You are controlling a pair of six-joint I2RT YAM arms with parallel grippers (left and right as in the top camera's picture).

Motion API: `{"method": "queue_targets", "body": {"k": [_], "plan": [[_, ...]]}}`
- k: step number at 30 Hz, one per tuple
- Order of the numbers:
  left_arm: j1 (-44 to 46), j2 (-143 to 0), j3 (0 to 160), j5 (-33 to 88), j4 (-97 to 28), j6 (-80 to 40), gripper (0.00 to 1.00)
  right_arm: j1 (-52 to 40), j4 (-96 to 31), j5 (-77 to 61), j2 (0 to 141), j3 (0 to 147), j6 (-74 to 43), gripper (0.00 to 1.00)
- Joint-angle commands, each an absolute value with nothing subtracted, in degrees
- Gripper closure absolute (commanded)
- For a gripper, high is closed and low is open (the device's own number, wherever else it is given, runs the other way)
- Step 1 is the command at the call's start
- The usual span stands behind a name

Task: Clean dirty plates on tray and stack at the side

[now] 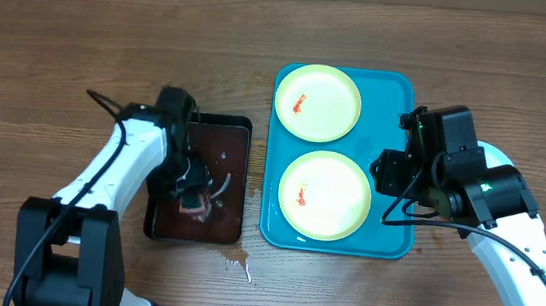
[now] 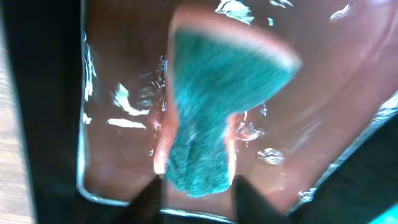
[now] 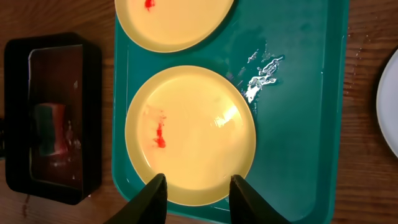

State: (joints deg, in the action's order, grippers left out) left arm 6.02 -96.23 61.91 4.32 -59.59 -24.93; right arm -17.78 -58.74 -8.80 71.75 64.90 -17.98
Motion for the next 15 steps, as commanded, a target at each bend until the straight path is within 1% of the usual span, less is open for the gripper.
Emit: {"method": "queue_targets", "body": {"k": [1, 4, 8, 10, 11, 15], "plan": [[6.5, -95.1, 64.2, 3.2, -58.5, -22.7, 0.49, -18.1, -58.8, -9.1, 71.8, 65.2, -17.8, 0.65], [6.5, -95.2, 63.3, 0.0, -56.8, -22.7, 0.43, -18.1, -59.5, -9.0, 71.8, 65.2, -17.8, 0.65], [6.5, -95.2, 60.4, -0.4, -53.2, -22.7, 0.43, -18.1, -61.8, -5.4, 71.8, 65.2, -20.0, 0.66], [6.5, -95.2, 58.5, -0.4, -51.3, -22.7, 0.47, -18.1, -63.4, -3.0, 71.8, 65.1, -23.3, 0.66], [6.5, -95.2, 57.5, -0.3, -50.3, -22.7, 0.5, -18.1, -64.0, -2.5, 71.8, 64.8, -24.3, 0.66], [6.5, -95.2, 54.0, 1.7, -47.4, -22.7, 0.69, -18.1, -64.4, -2.6, 71.9, 62.9, -25.3, 0.66]]}}
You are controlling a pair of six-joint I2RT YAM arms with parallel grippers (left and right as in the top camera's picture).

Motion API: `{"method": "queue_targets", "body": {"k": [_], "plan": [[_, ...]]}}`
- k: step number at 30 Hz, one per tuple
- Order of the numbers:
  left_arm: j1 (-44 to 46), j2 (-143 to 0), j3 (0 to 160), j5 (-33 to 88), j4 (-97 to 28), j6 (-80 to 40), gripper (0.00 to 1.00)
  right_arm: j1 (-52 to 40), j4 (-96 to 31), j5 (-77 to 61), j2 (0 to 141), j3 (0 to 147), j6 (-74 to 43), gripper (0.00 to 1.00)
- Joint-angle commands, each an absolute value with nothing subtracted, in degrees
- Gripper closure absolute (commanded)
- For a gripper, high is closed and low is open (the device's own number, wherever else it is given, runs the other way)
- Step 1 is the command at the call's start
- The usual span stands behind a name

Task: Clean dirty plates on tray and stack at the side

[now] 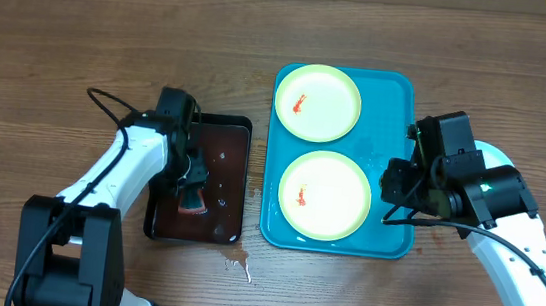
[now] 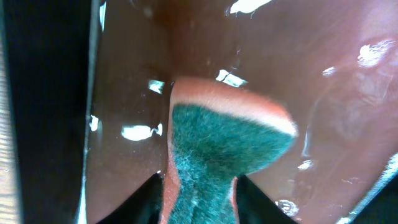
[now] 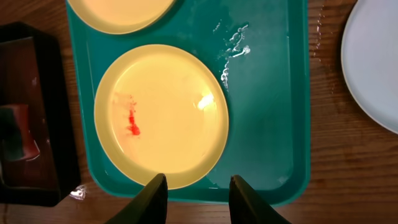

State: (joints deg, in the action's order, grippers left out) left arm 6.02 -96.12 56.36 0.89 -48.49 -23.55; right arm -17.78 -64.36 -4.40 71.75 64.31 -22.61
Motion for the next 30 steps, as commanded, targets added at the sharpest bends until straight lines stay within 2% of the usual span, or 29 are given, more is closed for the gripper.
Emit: {"method": "queue_targets", "body": {"k": [1, 3, 11, 17, 26, 30], "plan": [[6.5, -95.2, 53.5, 2.0, -47.0, -22.7, 0.76, -18.1, -64.4, -2.6, 72.0, 62.5, -25.5, 0.66], [6.5, -95.2, 52.9, 2.4, -46.6, -22.7, 0.96, -18.1, -64.4, -2.6, 72.0, 61.9, -25.6, 0.66], [6.3, -95.0, 61.5, 2.4, -56.2, -22.2, 0.96, -17.9, -62.9, -1.1, 72.0, 61.5, -25.6, 0.69], [6.4, -94.7, 74.4, 0.6, -65.8, -20.9, 0.96, -17.9, -63.1, 6.2, 72.1, 61.4, -33.1, 0.74], [6.4, -94.6, 81.2, -0.3, -69.9, -20.5, 0.96, -17.9, -60.9, 6.0, 74.2, 58.9, -32.6, 0.74], [6.4, -94.7, 81.2, -0.6, -69.9, -20.0, 0.96, -17.9, -56.6, 0.3, 76.8, 56.5, -25.5, 0.74]]}}
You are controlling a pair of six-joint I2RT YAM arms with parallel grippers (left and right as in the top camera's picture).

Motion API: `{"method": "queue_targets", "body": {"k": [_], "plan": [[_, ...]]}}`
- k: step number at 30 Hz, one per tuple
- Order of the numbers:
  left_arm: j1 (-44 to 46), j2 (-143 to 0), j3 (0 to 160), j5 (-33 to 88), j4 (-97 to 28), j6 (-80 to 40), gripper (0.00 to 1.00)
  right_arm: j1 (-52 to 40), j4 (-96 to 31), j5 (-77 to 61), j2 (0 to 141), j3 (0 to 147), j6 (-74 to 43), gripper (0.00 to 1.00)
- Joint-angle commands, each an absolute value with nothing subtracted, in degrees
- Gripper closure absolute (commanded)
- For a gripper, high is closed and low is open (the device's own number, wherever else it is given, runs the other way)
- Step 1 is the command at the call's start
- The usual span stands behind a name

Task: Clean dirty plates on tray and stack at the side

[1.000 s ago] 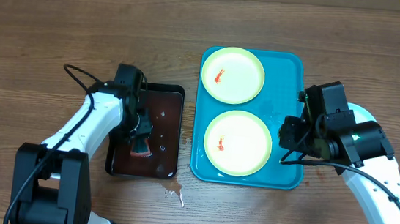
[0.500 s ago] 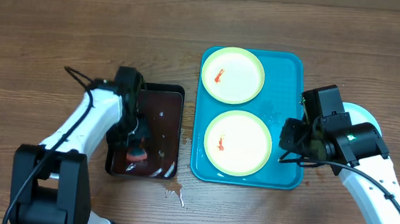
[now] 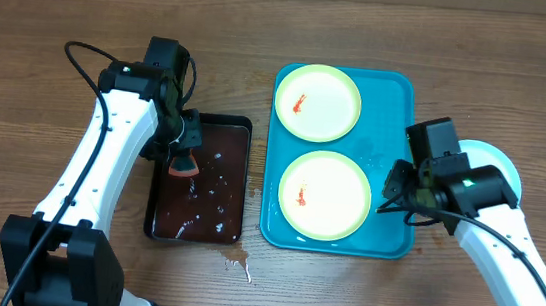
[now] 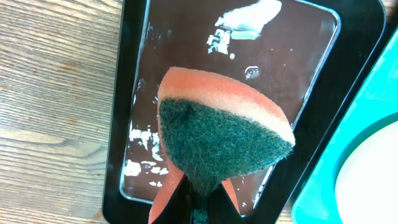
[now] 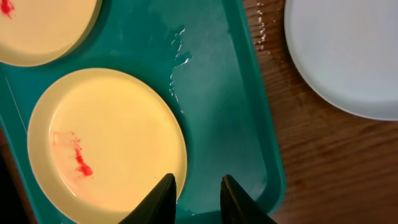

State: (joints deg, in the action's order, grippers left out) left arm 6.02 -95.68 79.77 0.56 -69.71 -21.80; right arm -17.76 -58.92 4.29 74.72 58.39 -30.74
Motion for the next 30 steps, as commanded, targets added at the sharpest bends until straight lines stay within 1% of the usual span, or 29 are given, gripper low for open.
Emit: {"method": "queue_targets", "body": {"k": [1, 8, 16, 17, 18, 19, 24, 27, 29, 30], "plan": [[6.4, -94.7, 81.2, -0.6, -69.9, -19.6, 0.96, -17.9, -55.8, -0.3, 77.7, 56.0, -24.8, 0.74], [6.4, -94.7, 82.0, -0.6, -70.2, -17.7, 0.96, -16.3, -51.2, -1.1, 84.7, 55.6, -23.8, 0.74], [6.4, -94.6, 91.3, -0.4, -77.0, -17.1, 0.96, -15.0, -46.8, -6.1, 92.6, 55.5, -19.2, 0.74], [6.4, -94.6, 92.6, -0.1, -77.8, -17.1, 0.96, -15.0, -46.2, -7.8, 93.3, 55.5, -17.6, 0.73], [6.5, -94.6, 94.0, 0.6, -78.3, -17.1, 0.96, -15.0, -45.5, -9.8, 94.1, 55.5, -15.7, 0.7], [6.5, -94.6, 94.8, 1.4, -78.5, -17.1, 0.96, -15.0, -45.2, -11.0, 94.9, 55.5, -14.3, 0.69], [7.9, -94.6, 97.4, 4.6, -78.5, -16.8, 0.96, -15.0, -44.9, -10.0, 98.5, 55.5, -14.3, 0.69], [9.7, -94.8, 97.4, 5.8, -77.4, -17.9, 0.96, -15.0, -44.2, -10.0, 100.3, 55.5, -14.4, 0.8], [12.5, -94.8, 97.4, 7.1, -75.5, -19.0, 0.96, -15.0, -43.7, -10.2, 101.4, 55.5, -15.0, 0.96], [15.1, -94.9, 97.2, 7.0, -73.5, -20.6, 0.96, -15.0, -43.5, -10.2, 101.4, 55.5, -15.2, 0.96]]}}
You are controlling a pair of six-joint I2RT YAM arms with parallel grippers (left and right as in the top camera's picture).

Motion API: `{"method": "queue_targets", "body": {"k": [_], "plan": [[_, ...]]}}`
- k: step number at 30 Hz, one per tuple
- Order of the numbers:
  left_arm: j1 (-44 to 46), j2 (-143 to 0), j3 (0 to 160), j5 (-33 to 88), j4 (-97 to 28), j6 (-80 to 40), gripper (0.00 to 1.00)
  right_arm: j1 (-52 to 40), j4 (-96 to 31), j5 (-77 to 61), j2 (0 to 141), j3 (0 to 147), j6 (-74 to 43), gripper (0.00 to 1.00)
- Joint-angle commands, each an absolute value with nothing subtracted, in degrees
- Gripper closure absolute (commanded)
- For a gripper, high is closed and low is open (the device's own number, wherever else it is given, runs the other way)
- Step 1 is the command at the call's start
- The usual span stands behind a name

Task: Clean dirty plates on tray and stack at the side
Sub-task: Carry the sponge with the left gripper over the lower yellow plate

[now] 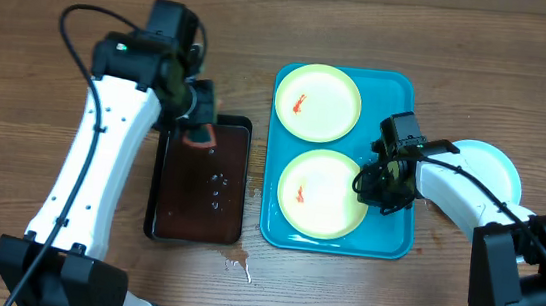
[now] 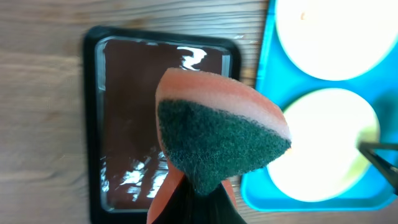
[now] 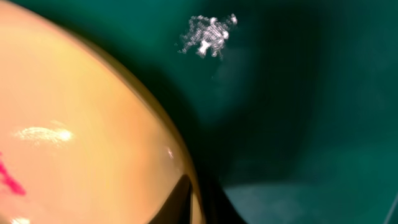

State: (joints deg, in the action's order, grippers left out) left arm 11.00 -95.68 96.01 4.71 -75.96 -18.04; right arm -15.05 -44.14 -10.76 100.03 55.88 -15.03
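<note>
On the teal tray (image 1: 400,97) lie two yellow plates, each with a red smear: the far plate (image 1: 318,102) and the near plate (image 1: 321,195). My right gripper (image 1: 372,189) is down at the near plate's right rim; in the right wrist view its fingers straddle that rim (image 3: 186,163), shut on it (image 3: 200,200). High above the table, my left gripper (image 2: 196,202) is shut on the orange-and-green sponge (image 2: 217,134), which hangs over the far end of the black water tray (image 1: 241,175).
A white plate (image 1: 490,176) lies on the table right of the teal tray. Water droplets glisten on the teal tray floor (image 3: 208,31). A small spill (image 1: 238,263) marks the wood near the black tray's front corner.
My left gripper has lifted the sponge higher and toward the far end of the black tray. My right gripper has dropped from above the tray onto the near plate's right rim and shut on it.
First the left gripper held the sponge down in the black tray's water while the right hovered open over the teal tray. Then the sponge was out of the water and the right gripper sat nearer the tray's right side. Now the sponge is high and the right grips the near plate.
</note>
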Motion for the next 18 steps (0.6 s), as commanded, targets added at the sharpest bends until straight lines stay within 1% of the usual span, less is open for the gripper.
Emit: {"method": "queue_targets", "body": {"k": [1, 7, 13, 16, 18], "plan": [[16.5, -95.1, 97.1, 7.0, -72.4, -21.8, 0.96, -15.0, -43.5, -10.2, 101.4, 55.5, -15.6, 0.96], [25.3, -98.3, 95.5, 7.1, -63.7, -28.7, 0.96, -15.0, -43.6, -10.1, 101.4, 55.5, -16.5, 0.96], [32.4, -107.1, 95.0, 7.3, -59.5, -34.7, 0.96, -15.0, -44.2, -9.7, 101.4, 55.5, -18.0, 0.96], [34.2, -112.4, 95.0, 10.3, -57.1, -36.0, 0.96, -15.0, -44.2, -9.7, 101.4, 55.5, -18.0, 0.96], [35.0, -116.8, 95.0, 15.0, -54.2, -36.0, 0.96, -15.0, -44.2, -9.7, 101.4, 55.5, -18.0, 0.96]]}}
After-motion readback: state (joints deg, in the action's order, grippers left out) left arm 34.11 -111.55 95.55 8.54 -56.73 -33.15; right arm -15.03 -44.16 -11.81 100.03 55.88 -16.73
